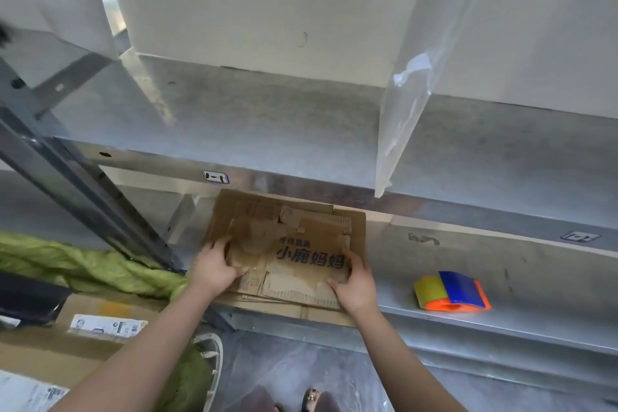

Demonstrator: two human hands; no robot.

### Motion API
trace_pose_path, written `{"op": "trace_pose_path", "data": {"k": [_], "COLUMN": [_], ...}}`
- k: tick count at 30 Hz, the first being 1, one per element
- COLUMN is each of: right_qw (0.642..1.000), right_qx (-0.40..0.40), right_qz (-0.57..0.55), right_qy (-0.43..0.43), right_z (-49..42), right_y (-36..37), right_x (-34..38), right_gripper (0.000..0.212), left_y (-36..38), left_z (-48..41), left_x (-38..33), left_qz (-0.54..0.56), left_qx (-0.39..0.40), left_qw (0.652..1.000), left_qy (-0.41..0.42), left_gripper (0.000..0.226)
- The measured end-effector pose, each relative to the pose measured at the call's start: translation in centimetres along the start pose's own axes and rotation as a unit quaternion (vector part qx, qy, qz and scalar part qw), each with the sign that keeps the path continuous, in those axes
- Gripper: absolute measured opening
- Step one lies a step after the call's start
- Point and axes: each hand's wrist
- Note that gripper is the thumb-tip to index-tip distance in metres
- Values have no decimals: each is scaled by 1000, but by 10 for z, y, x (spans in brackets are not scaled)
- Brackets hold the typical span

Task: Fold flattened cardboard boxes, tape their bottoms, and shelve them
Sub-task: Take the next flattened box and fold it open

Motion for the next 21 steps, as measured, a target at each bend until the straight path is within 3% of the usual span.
{"op": "trace_pose_path", "data": {"k": [6,12,15,21], "right_qw": [1000,998,996,989], "right_qx": [-9,-34,-56,-103], "right_qz": [-22,-54,-71,-83], "right_qy": [3,-14,-26,-58], "right_z": [7,14,20,42], "right_y": [-6,-15,-27,-66], "right_x": [-7,-9,-11,-22], "right_gripper": [68,70,69,68], "left_y": [-1,-8,-11,0], "left_z": [5,17,28,48], "left_x": [-6,-14,-22,-51], "left_qz": [87,177,158,113], "left_qx": [-9,12,31,48], "left_qw": [996,979,974,976], "left_qy": [7,99,157,182], "left_gripper": [76,83,85,77]}}
Point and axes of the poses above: each hand's wrist, its own z-axis away from the middle knuckle, its own y-axis out of the palm, x = y × z, and after that the axes turned 8 degrees about x, right-handed
